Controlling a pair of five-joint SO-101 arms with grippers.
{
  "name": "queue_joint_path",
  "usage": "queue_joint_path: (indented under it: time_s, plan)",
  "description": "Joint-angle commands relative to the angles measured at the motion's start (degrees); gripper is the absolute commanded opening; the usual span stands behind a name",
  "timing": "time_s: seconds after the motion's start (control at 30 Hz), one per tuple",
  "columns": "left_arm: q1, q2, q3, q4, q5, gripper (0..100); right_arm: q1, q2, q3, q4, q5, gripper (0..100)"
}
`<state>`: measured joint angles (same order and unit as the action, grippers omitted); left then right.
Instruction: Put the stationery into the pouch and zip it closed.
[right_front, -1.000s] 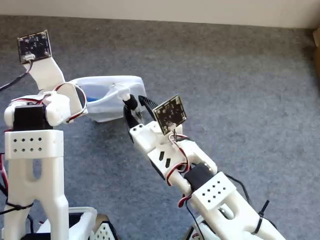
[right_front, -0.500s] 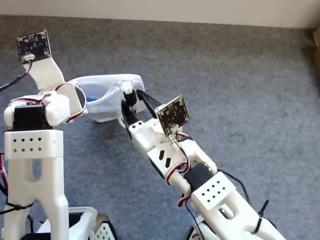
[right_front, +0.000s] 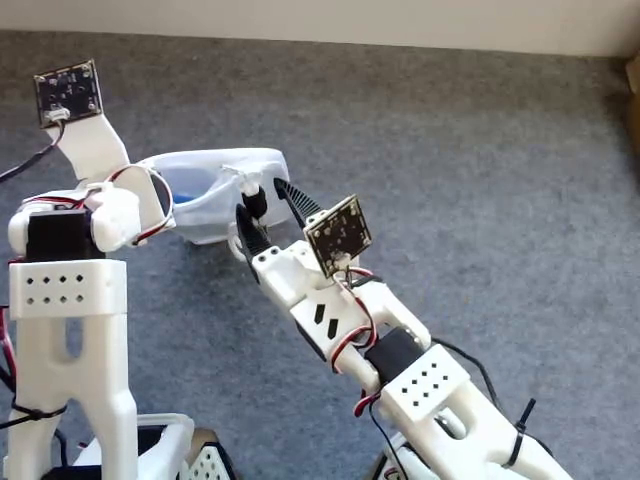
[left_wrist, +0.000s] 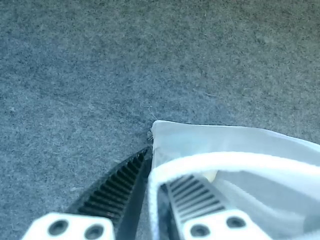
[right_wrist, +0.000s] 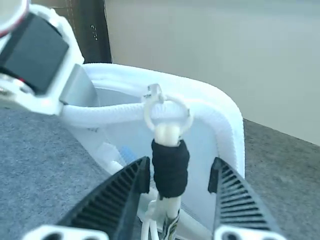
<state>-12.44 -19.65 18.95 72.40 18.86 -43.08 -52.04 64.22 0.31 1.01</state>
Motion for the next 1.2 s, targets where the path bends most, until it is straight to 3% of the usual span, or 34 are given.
queue_joint_path:
  time_s: [0.0, 0.6, 0.8, 1.03, 1.17]
  plan:
    - [-2.5, 2.8, 3.6, -2.1, -0.2, 1, -0.4, 0.2, -2.3, -1.6, 1.0, 16.1]
    - [-2.5, 2.8, 3.6, -2.1, -0.2, 1, -0.4, 0.3, -2.3, -1.9, 0.6, 11.8]
    - [-2.5, 2.8, 3.6, -2.1, -0.2, 1, 0.0, 0.2, -2.4, -1.9, 1.1, 0.4]
    - [-2.5, 2.9, 3.7, -2.1, -0.2, 1, 2.5, -0.3, -2.3, -1.4, 1.1, 0.5]
    - [-2.5, 2.9, 3.7, -2.1, -0.2, 1, 2.9, -0.4, -2.9, 7.9, 6.1, 0.5]
